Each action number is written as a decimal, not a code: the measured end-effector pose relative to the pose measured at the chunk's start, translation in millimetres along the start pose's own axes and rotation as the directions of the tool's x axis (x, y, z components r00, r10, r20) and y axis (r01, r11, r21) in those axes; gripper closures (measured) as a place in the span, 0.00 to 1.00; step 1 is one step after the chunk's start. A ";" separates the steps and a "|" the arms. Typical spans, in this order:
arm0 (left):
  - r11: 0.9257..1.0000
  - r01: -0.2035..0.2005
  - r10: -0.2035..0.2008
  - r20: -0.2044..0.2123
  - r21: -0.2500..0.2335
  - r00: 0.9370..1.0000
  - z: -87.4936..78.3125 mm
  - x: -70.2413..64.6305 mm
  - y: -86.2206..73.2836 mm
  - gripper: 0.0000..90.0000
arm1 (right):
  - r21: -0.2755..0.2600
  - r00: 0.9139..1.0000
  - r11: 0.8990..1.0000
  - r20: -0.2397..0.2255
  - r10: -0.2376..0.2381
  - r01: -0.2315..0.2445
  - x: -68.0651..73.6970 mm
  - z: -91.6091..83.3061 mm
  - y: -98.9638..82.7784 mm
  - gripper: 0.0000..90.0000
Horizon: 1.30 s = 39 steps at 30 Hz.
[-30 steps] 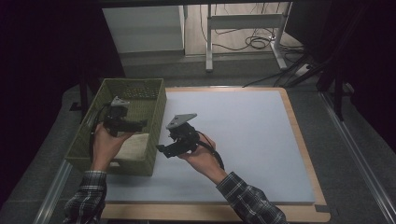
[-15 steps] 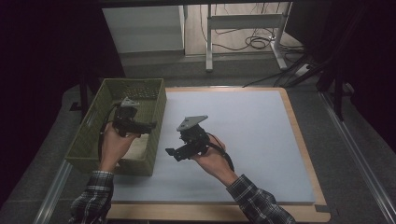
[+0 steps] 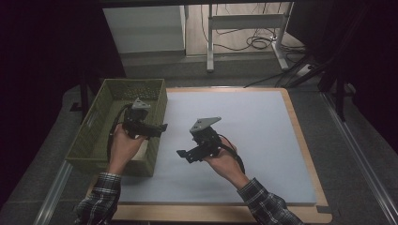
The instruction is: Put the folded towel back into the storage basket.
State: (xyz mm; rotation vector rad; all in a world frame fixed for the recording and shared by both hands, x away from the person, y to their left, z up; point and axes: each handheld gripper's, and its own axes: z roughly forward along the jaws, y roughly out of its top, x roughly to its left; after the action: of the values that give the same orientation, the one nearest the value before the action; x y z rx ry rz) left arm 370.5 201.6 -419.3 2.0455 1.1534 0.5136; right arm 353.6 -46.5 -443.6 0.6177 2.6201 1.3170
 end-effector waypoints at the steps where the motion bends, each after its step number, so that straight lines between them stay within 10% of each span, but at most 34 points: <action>1: 1.000 -0.007 0.007 0.005 0.000 1.000 1.1 -3.0 1.2 0.00 | -0.001 1.000 1.000 0.002 0.003 -0.003 -1.4 -1.4 -1.8 0.12; 20: 0.993 -0.112 0.113 0.039 -0.023 0.993 16.3 -47.4 19.4 0.00 | 0.001 0.998 0.999 0.059 0.033 -0.033 -26.4 -40.6 -33.5 0.11; 39: 0.990 -0.133 0.137 0.114 -0.040 0.984 38.0 -84.0 26.4 0.00 | 0.024 0.993 0.999 0.114 0.042 -0.045 -42.1 -76.5 -64.3 0.10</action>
State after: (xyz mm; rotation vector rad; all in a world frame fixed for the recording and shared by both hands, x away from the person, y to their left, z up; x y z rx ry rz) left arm 366.1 105.9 -424.1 2.1062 0.9365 0.4682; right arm 349.3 -154.7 -450.7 0.7351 2.5502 1.2228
